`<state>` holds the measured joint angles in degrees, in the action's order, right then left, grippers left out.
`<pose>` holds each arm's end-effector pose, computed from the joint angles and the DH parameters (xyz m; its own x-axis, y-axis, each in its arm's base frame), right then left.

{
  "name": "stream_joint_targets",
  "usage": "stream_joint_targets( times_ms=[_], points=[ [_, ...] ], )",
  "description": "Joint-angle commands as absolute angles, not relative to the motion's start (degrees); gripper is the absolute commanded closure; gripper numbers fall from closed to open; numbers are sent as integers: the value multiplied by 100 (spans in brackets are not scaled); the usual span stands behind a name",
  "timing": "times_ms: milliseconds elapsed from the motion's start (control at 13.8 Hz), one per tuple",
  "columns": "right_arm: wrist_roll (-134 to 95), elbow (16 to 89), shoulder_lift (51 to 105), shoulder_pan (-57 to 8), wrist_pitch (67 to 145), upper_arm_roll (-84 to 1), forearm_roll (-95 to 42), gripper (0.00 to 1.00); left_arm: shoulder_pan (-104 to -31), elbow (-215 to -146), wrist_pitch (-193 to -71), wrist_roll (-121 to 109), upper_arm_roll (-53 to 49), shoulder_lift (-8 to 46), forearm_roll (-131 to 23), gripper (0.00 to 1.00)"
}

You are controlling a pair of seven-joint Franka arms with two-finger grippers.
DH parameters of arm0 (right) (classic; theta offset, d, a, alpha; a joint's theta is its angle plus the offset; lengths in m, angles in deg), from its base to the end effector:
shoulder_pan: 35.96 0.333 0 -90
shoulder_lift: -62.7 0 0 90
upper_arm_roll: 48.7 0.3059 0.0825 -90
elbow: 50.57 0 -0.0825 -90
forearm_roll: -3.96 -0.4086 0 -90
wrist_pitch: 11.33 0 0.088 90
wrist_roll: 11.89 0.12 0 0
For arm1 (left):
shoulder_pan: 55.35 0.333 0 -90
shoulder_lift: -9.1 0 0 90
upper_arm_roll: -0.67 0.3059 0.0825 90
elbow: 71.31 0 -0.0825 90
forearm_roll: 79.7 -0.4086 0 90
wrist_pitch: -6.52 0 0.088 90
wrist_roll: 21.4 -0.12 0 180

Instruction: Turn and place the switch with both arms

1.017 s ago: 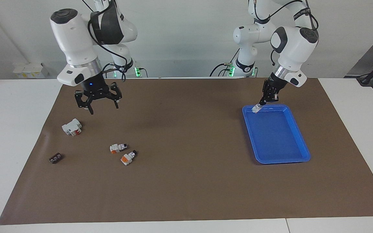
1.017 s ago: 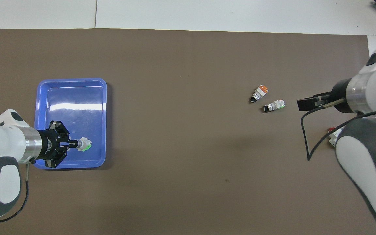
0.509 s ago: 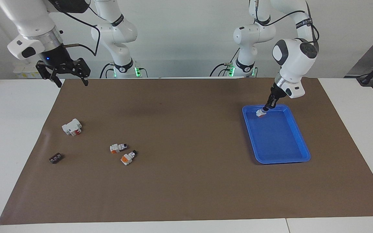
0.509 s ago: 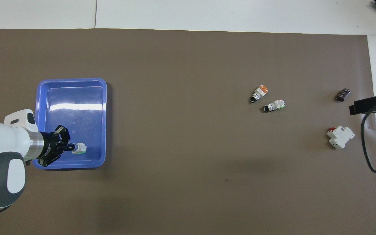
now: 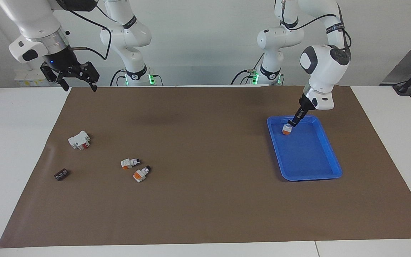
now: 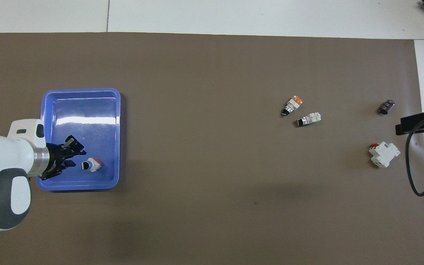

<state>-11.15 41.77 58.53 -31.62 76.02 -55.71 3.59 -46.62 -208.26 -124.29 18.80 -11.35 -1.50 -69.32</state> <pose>0.5516 -0.0273 0.6180 0.9982 -0.0587 -0.0150 -0.0590 -0.9981 -0.0151 0.4992 -0.0340 0.3585 0.7257 0.6878 -0.0158 0.6838 -0.7186 0.1266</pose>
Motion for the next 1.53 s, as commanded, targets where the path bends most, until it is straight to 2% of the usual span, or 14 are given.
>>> stream_joint_targets(
  times_ms=[0,218,581,1235,1453],
  points=[
    [-1022,4251,5690,-3096,7498,-5521,544,0,-4595,-20473,-12452,1709,-1173,-48,-7020,0],
    [-960,4242,5708,-3131,7507,-5547,555,0,-4595,-19868,-12357,1779,-1164,-57,-7020,0],
    [-784,4277,5690,-3052,7551,-5530,511,0,-4954,-19314,-12303,1640,-1181,-40,-7029,1],
    [-732,4488,5594,-3060,7604,-5530,484,0,-5104,-18145,-11583,-2040,-1173,435,-7774,0],
    [-740,4497,5585,-3060,7621,-5530,484,0,-5122,-17189,-10838,-2525,-1173,847,-8434,0]
  ],
)
